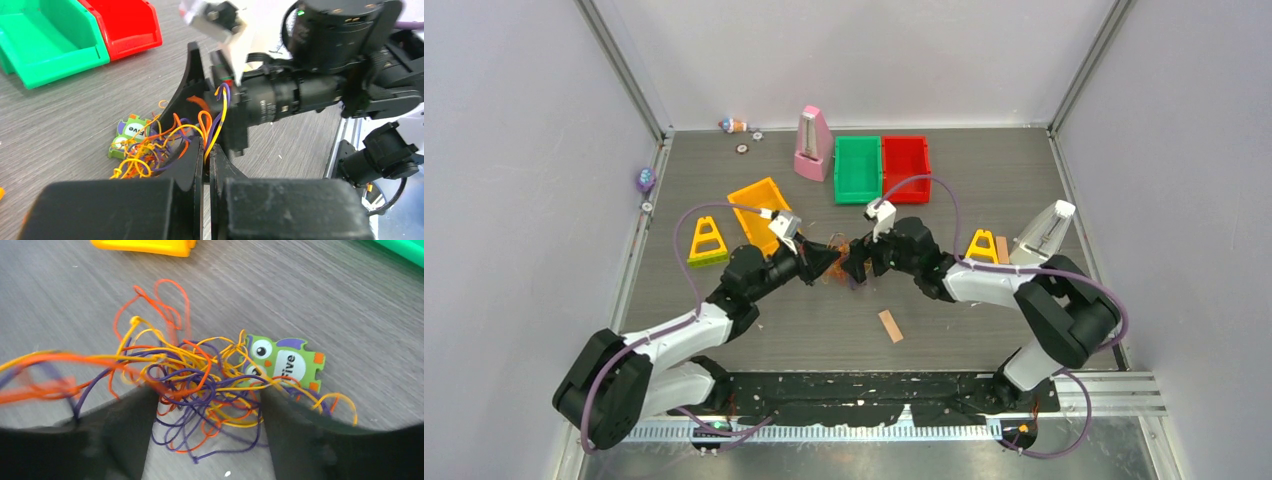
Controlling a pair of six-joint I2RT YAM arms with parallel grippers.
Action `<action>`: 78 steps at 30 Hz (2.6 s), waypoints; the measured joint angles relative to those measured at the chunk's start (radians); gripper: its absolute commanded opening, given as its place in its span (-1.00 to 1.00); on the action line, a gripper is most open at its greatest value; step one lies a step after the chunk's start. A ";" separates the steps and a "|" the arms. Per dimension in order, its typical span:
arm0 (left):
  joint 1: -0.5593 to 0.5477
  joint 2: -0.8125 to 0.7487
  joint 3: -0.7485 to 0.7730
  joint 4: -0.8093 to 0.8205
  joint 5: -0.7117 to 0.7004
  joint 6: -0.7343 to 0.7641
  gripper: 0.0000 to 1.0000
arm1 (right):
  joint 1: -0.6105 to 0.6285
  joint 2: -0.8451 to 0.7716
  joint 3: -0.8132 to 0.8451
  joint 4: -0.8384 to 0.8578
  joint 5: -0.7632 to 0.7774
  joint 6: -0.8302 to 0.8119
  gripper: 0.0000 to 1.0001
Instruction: Untangle the cables
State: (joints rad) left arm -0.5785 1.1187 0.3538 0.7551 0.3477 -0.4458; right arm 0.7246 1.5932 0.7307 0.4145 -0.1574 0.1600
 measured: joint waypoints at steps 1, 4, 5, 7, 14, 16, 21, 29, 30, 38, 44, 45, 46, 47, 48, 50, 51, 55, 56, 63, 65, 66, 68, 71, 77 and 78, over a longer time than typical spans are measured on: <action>0.004 -0.007 -0.007 0.013 0.006 -0.005 -1.00 | 0.003 0.018 0.019 -0.016 0.013 0.000 -0.31; 0.025 -0.040 -0.027 0.023 -0.020 -0.022 -1.00 | 0.012 0.069 0.091 -0.097 0.095 0.010 -0.88; 0.031 -0.054 -0.034 0.008 -0.059 -0.024 -1.00 | 0.013 0.072 0.101 -0.116 0.134 0.019 -0.89; 0.037 -0.084 -0.036 -0.054 -0.155 -0.026 -1.00 | 0.010 0.062 0.100 -0.134 0.203 0.034 -0.89; 0.032 -0.200 -0.026 -0.376 -0.620 -0.082 -1.00 | -0.023 -0.105 -0.027 -0.090 0.364 0.108 -0.89; 0.034 -0.200 -0.016 -0.443 -0.728 -0.105 -0.89 | -0.035 -0.119 -0.035 -0.087 0.397 0.125 -0.90; 0.038 -0.124 0.050 -0.499 -0.746 -0.078 0.45 | -0.069 -0.114 -0.051 -0.081 0.354 0.126 -0.90; -0.007 0.082 0.140 -0.423 -0.428 0.039 0.97 | -0.078 -0.114 -0.106 0.040 0.048 0.098 -0.90; -0.018 0.096 0.150 -0.423 -0.401 0.052 0.96 | -0.078 -0.114 -0.108 0.048 0.024 0.097 -0.90; -0.065 0.247 0.294 -0.436 -0.217 0.114 0.33 | -0.078 -0.114 -0.151 0.167 -0.183 0.102 -0.89; -0.065 0.307 0.352 -0.478 -0.145 0.118 -1.00 | -0.084 -0.122 -0.198 0.251 -0.238 0.126 -0.90; -0.068 0.307 0.355 -0.489 -0.151 0.121 -1.00 | -0.084 -0.127 -0.199 0.250 -0.233 0.127 -0.90; -0.071 0.306 0.356 -0.493 -0.161 0.120 -1.00 | -0.082 -0.134 -0.200 0.243 -0.217 0.127 -0.89; -0.072 0.303 0.356 -0.499 -0.177 0.118 -1.00 | -0.082 -0.142 -0.200 0.234 -0.194 0.127 -0.90; -0.072 0.300 0.355 -0.505 -0.195 0.116 -1.00 | -0.080 -0.153 -0.200 0.220 -0.155 0.128 -0.90; -0.076 0.283 0.348 -0.511 -0.254 0.108 -1.00 | -0.075 -0.175 -0.193 0.172 -0.048 0.135 -0.90; -0.078 0.271 0.342 -0.513 -0.289 0.103 -1.00 | -0.071 -0.181 -0.184 0.138 0.019 0.140 -0.90; -0.092 0.225 0.331 -0.528 -0.429 0.063 -1.00 | -0.060 -0.184 -0.125 0.019 0.239 0.195 -0.90; -0.094 0.214 0.331 -0.534 -0.461 0.051 -1.00 | -0.055 -0.184 -0.108 -0.006 0.291 0.216 -0.90; -0.053 0.135 0.313 -0.660 -0.780 -0.051 -1.00 | -0.071 -0.148 -0.017 -0.221 0.657 0.381 -0.78; -0.040 0.133 0.313 -0.707 -0.859 -0.064 -1.00 | -0.089 -0.119 0.002 -0.284 0.724 0.395 -0.69; -0.035 0.133 0.312 -0.725 -0.883 -0.065 -1.00 | -0.098 -0.108 0.005 -0.301 0.722 0.381 -0.64; -0.027 0.133 0.307 -0.730 -0.883 -0.043 -1.00 | -0.109 -0.100 0.003 -0.307 0.681 0.336 -0.47; -0.030 0.132 0.289 -0.691 -0.797 0.007 -1.00 | -0.115 -0.118 -0.057 -0.167 0.461 0.256 -0.77; -0.042 0.122 0.237 -0.593 -0.618 0.079 -0.06 | -0.111 -0.158 -0.184 0.082 0.060 0.177 -0.90; -0.042 0.122 0.234 -0.578 -0.586 0.092 0.12 | -0.111 -0.159 -0.195 0.126 -0.001 0.173 -0.90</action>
State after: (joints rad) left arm -0.6205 1.2404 0.5880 0.1772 -0.2382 -0.3534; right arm 0.6132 1.4345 0.5354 0.5407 -0.1581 0.3328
